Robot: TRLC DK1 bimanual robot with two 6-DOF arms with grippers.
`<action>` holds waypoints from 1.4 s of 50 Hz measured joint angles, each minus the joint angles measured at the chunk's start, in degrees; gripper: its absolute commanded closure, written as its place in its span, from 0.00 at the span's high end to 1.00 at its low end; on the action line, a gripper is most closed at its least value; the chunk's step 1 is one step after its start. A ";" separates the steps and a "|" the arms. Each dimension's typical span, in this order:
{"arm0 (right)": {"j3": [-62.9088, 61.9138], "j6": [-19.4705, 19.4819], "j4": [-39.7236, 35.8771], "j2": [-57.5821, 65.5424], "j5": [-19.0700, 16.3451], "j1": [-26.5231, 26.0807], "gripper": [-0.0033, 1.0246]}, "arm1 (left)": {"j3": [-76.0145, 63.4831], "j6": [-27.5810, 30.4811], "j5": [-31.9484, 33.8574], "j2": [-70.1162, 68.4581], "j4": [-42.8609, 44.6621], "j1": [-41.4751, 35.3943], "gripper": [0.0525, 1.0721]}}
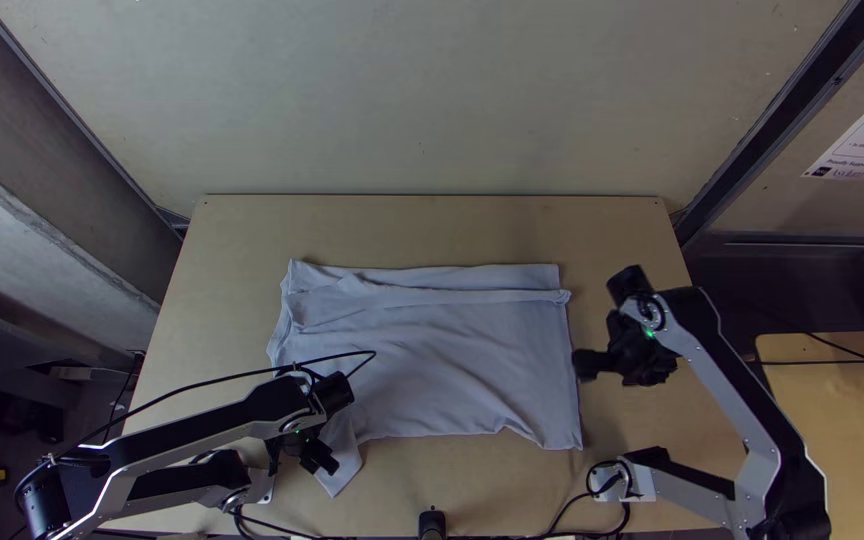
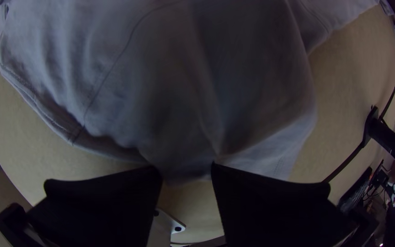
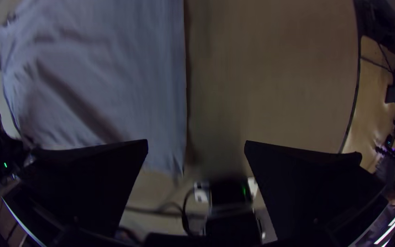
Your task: Fold the t-shirt
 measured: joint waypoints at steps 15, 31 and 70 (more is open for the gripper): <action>-11.47 -0.26 2.51 4.57 -2.89 6.91 0.95 | 0.00 1.38 0.20 -1.31 2.60 1.27 0.03; -15.80 -0.85 6.99 6.51 -6.38 9.86 0.90 | -0.24 2.12 0.22 -2.86 5.46 2.60 0.03; -17.53 -1.03 12.15 14.36 -5.86 22.58 0.03 | -1.05 2.12 0.22 -4.57 6.49 4.13 0.03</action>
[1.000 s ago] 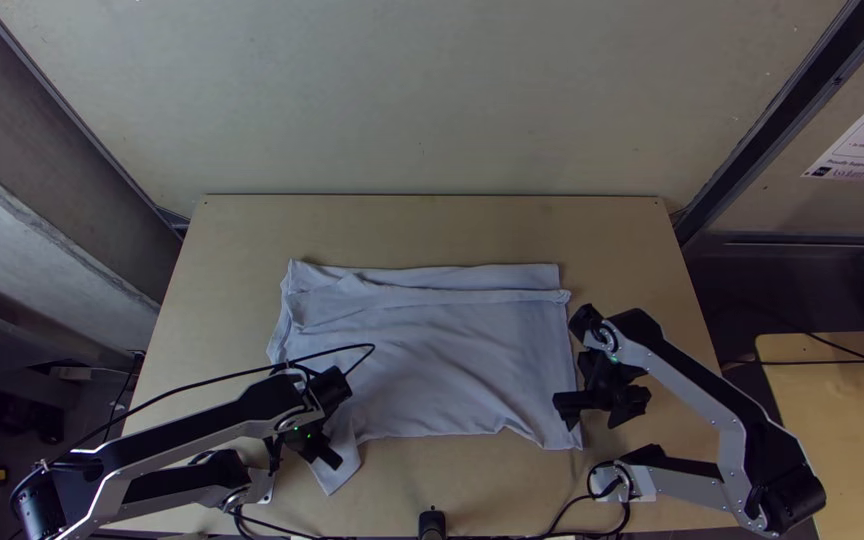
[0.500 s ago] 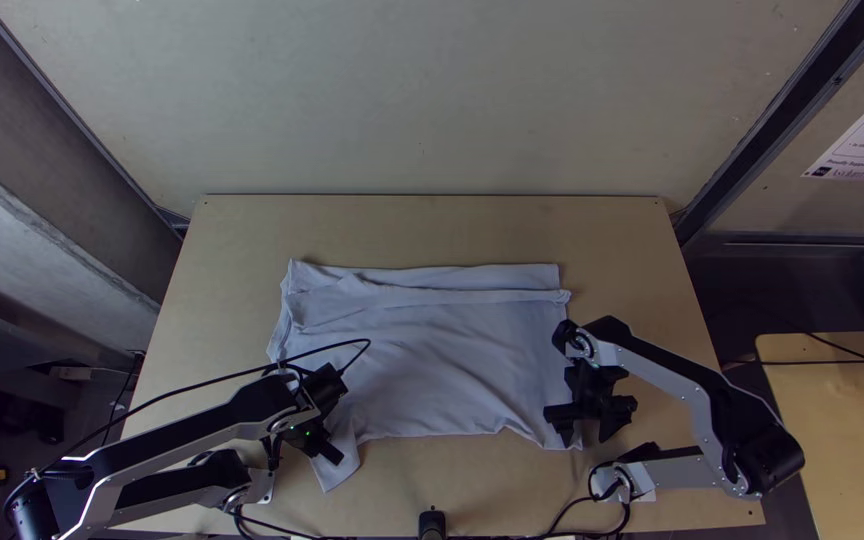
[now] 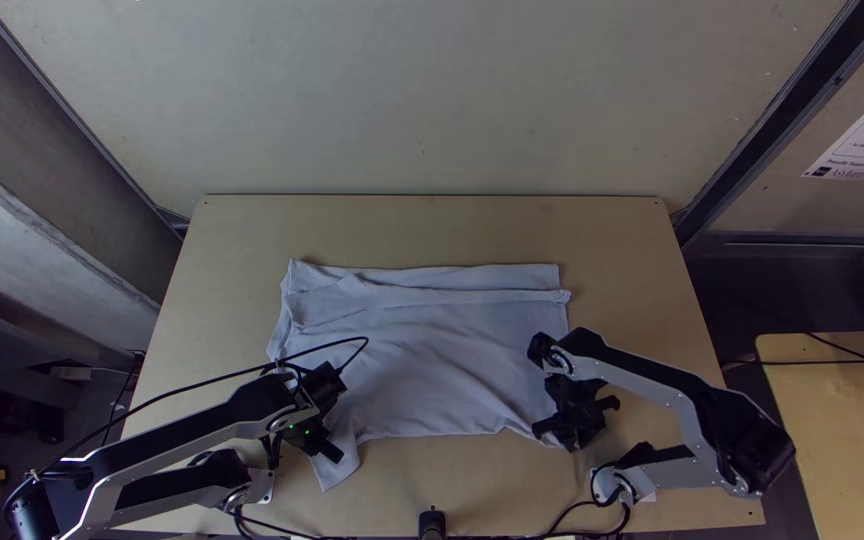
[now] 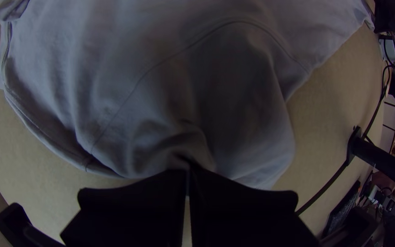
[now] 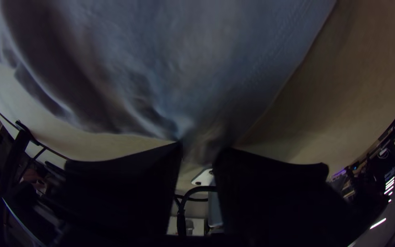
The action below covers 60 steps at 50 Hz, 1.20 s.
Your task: Fold the t-shirt
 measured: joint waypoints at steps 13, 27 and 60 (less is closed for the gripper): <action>1.46 -0.02 1.03 -2.49 2.56 -0.26 0.03 | 0.70 1.60 -0.04 -1.57 -0.17 5.20 0.03; 6.43 -0.04 -0.96 -7.23 6.29 -5.35 0.03 | 7.58 10.23 -0.04 -5.46 -2.47 21.35 0.03; 20.46 -2.67 -1.36 -5.81 10.10 -14.82 0.03 | 19.39 22.43 -0.04 -2.32 -3.98 38.51 0.03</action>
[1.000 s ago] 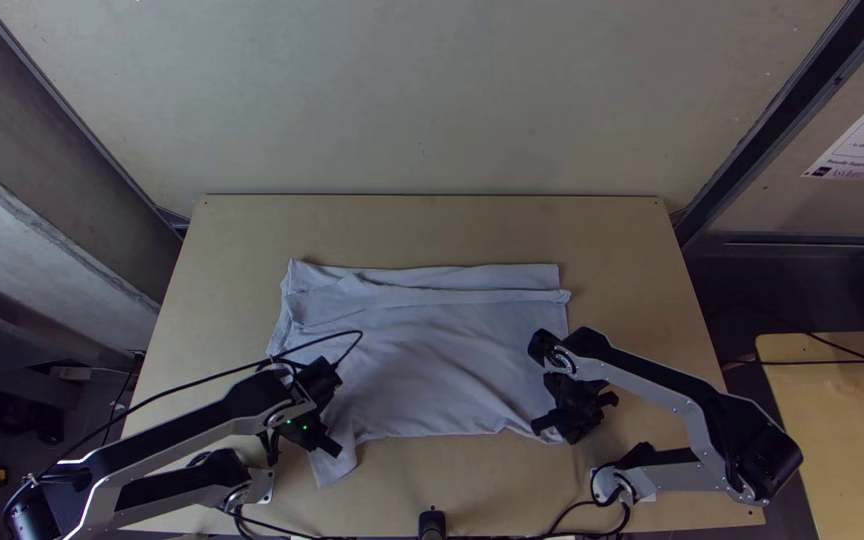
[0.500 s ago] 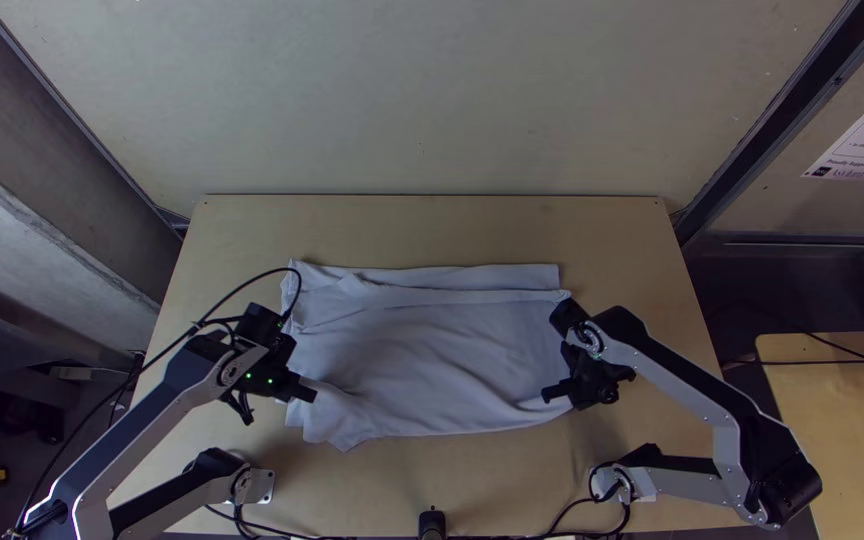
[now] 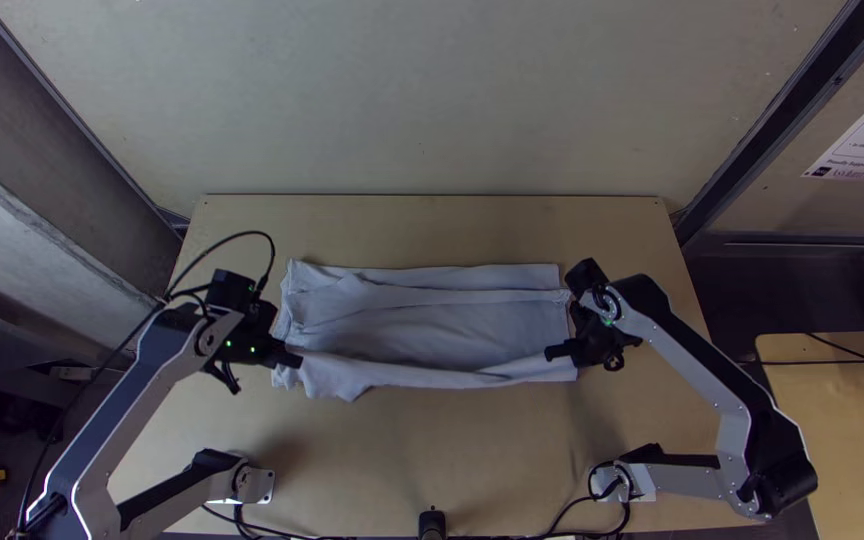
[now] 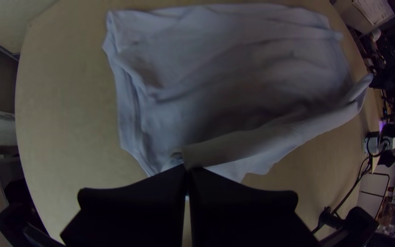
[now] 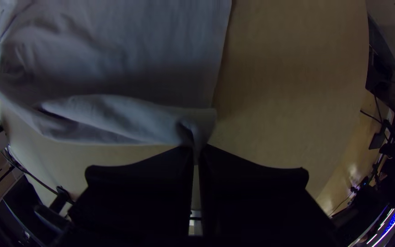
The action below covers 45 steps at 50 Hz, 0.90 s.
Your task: Fold the t-shirt
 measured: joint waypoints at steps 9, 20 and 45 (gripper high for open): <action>5.75 0.02 0.02 3.98 0.02 -0.70 0.03 | 5.60 2.49 0.02 5.14 0.04 3.34 0.03; 13.42 0.02 0.26 10.45 1.33 -1.92 0.03 | 11.10 4.48 0.02 11.56 1.18 5.22 0.03; 27.06 0.02 0.48 22.58 2.60 -3.74 0.03 | 21.68 8.55 0.02 23.76 2.69 5.55 0.03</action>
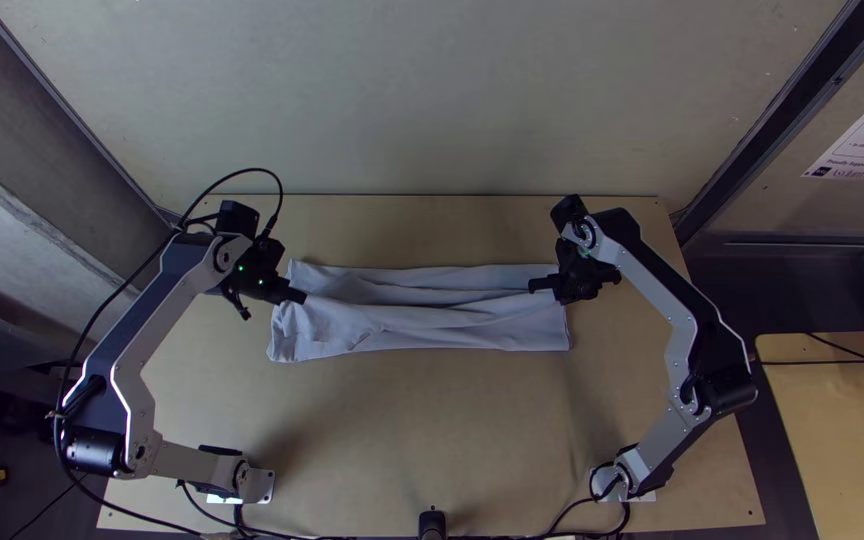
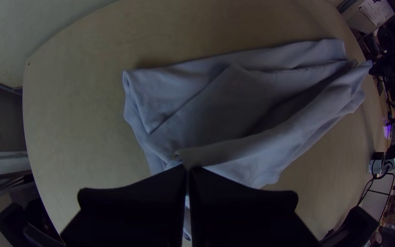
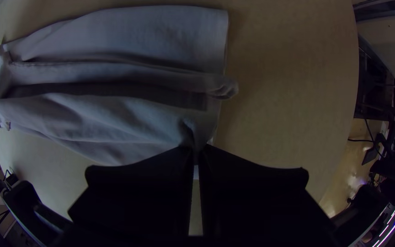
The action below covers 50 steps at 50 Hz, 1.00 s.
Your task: Fold the t-shirt
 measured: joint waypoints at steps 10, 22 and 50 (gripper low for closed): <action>2.95 -0.02 0.20 2.64 0.20 -0.72 0.03 | 4.46 1.25 0.00 4.70 0.15 -0.17 0.03; 5.99 -0.02 0.52 5.29 0.33 -1.46 0.03 | 8.46 1.81 0.00 10.67 0.63 -1.22 0.03; 8.24 -0.11 9.99 11.98 1.79 -5.84 0.93 | 8.83 0.26 -0.28 22.47 8.87 3.10 0.96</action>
